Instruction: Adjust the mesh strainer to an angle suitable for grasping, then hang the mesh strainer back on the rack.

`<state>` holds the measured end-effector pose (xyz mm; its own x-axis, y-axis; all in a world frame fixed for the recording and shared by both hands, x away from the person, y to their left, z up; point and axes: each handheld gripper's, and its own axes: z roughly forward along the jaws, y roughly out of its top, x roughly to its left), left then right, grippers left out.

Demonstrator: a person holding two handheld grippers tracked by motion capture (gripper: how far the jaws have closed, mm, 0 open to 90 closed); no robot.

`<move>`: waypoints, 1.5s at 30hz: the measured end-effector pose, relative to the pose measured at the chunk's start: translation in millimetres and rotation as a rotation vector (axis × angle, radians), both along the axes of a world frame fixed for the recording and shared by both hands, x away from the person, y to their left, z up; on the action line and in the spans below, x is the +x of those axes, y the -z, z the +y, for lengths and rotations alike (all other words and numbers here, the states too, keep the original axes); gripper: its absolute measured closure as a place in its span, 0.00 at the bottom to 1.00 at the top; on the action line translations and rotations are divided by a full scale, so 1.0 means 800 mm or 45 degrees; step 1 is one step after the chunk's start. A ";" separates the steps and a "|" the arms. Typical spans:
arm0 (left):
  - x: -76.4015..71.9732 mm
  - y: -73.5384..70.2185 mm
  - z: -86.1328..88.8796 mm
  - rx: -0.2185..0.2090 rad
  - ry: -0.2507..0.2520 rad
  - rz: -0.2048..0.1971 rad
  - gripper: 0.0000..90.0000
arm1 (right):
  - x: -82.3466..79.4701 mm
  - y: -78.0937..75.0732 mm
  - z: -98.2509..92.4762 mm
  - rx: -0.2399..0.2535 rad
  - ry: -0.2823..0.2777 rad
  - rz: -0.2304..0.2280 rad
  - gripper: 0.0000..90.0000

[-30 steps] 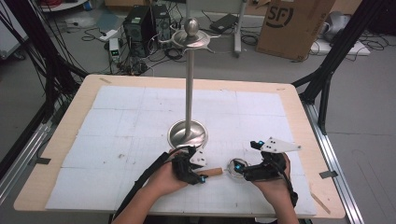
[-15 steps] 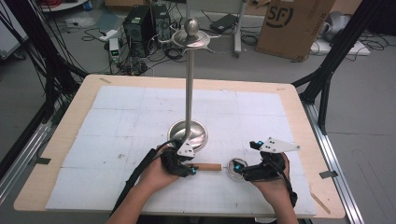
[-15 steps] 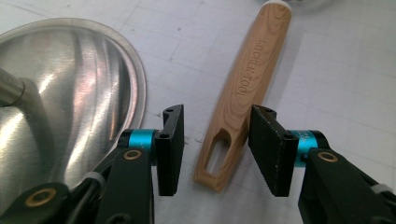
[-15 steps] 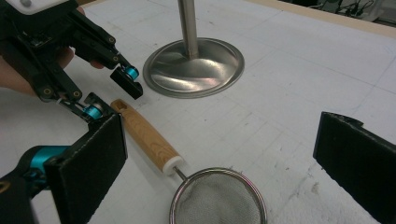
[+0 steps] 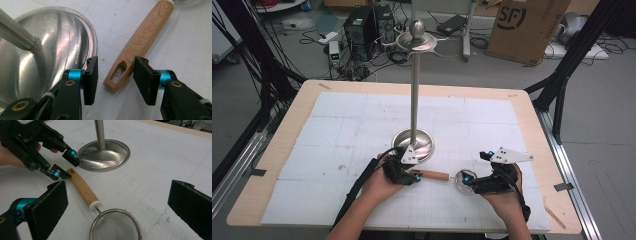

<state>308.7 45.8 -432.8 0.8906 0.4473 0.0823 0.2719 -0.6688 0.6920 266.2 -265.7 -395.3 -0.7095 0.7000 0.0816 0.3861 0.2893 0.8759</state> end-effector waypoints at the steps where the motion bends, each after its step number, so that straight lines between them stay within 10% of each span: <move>1: -0.001 0.001 0.001 -0.004 -0.002 0.000 0.61 | 0.000 0.000 0.000 0.001 -0.002 -0.001 0.02; 19: -0.013 -0.006 0.058 -0.227 -0.026 0.043 0.50 | 0.002 0.005 0.007 -0.009 -0.018 0.015 0.02; 45: -0.009 -0.030 0.108 -0.348 -0.132 0.018 0.31 | 0.002 0.007 0.007 -0.023 -0.024 0.025 0.02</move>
<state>301.6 132.4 -408.7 0.8391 0.5400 -0.0657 0.3399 -0.4261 0.8384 268.0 -259.8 -401.3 -0.7210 0.6880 0.0833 0.3976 0.3122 0.8628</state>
